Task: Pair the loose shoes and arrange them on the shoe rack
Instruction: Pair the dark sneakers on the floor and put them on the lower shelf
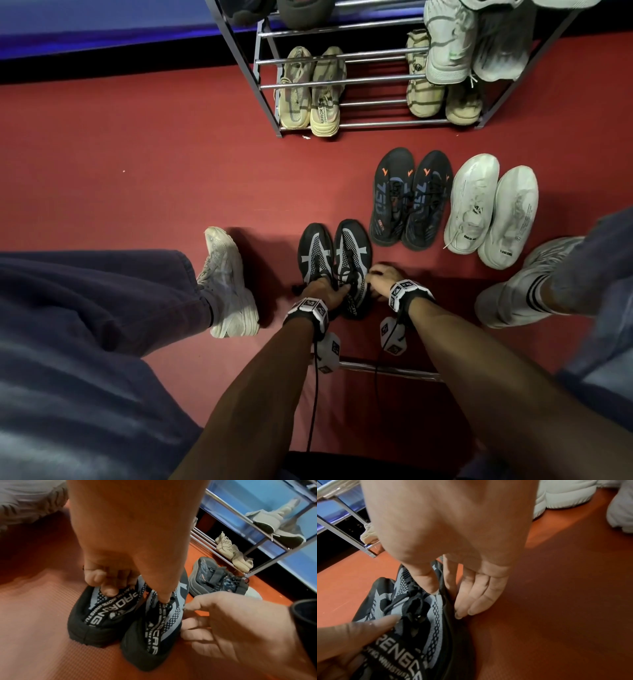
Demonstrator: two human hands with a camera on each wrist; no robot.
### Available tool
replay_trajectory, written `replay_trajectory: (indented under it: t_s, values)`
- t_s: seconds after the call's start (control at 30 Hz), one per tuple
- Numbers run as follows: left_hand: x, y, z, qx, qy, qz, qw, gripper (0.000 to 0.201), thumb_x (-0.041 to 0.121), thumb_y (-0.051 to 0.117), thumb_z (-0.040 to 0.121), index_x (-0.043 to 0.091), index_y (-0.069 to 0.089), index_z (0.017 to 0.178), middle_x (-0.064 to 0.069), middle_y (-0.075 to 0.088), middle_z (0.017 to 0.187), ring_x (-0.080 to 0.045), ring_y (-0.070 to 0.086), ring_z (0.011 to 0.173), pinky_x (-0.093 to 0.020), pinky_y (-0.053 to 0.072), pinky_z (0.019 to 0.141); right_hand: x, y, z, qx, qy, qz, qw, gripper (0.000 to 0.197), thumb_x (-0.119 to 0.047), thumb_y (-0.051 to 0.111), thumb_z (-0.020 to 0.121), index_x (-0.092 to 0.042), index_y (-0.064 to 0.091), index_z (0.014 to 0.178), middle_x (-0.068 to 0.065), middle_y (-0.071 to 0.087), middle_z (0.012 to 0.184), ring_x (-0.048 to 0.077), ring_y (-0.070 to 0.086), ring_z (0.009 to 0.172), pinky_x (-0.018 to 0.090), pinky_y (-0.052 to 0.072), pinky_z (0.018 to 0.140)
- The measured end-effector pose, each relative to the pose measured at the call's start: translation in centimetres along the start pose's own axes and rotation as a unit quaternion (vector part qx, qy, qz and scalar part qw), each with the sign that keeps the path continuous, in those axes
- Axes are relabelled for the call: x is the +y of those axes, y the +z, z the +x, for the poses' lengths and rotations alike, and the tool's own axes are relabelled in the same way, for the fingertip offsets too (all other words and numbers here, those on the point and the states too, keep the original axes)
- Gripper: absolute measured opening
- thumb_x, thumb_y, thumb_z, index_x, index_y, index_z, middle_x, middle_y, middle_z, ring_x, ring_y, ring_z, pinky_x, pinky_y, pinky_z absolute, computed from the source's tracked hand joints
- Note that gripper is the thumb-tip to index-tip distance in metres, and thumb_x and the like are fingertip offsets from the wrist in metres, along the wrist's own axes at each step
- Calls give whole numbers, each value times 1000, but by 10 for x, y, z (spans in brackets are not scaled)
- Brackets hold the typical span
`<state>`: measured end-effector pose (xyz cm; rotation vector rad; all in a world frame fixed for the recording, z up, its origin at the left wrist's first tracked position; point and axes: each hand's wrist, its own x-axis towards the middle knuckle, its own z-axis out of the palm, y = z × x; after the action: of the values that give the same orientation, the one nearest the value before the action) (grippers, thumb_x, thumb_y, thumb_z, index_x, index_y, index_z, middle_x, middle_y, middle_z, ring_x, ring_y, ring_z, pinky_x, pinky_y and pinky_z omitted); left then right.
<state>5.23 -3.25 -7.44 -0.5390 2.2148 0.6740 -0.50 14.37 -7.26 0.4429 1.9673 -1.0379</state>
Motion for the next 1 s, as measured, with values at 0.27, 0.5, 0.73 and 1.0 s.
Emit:
replay_trajectory:
  t_s: [0.27, 0.5, 0.73, 1.0]
  values:
    - [7, 4, -4, 43, -30, -2, 999, 77, 71, 50, 85, 6, 59, 126, -19, 67, 121, -38, 65, 111, -41, 54, 92, -3, -5, -2, -13, 12, 7, 1000, 11, -17, 59, 89, -18, 67, 96, 6, 69, 77, 18, 65, 61, 27, 51, 60]
    - [1, 4, -7, 42, -12, -5, 999, 43, 43, 56, 93, 11, 60, 122, -17, 64, 124, -37, 62, 114, -38, 51, 97, -6, -3, -2, -16, 7, 6, 1000, 10, -18, 58, 90, -13, 63, 98, 9, 71, 76, 18, 65, 63, 27, 51, 60]
    - [8, 1, -13, 49, -53, -40, 997, 54, 54, 51, 90, 12, 61, 124, -17, 65, 124, -36, 62, 115, -36, 48, 97, -8, -1, -5, -14, 11, 3, 1000, 3, -24, 62, 89, -24, 60, 86, 1, 68, 74, 19, 67, 65, 30, 54, 62]
    - [13, 0, -12, 56, -38, -17, 998, 76, 75, 62, 69, 19, 65, 120, -9, 72, 115, -31, 69, 105, -38, 57, 89, -6, -2, -7, -14, 12, 18, 1000, 5, -23, 66, 87, -21, 63, 90, 2, 66, 77, 19, 64, 64, 27, 52, 59]
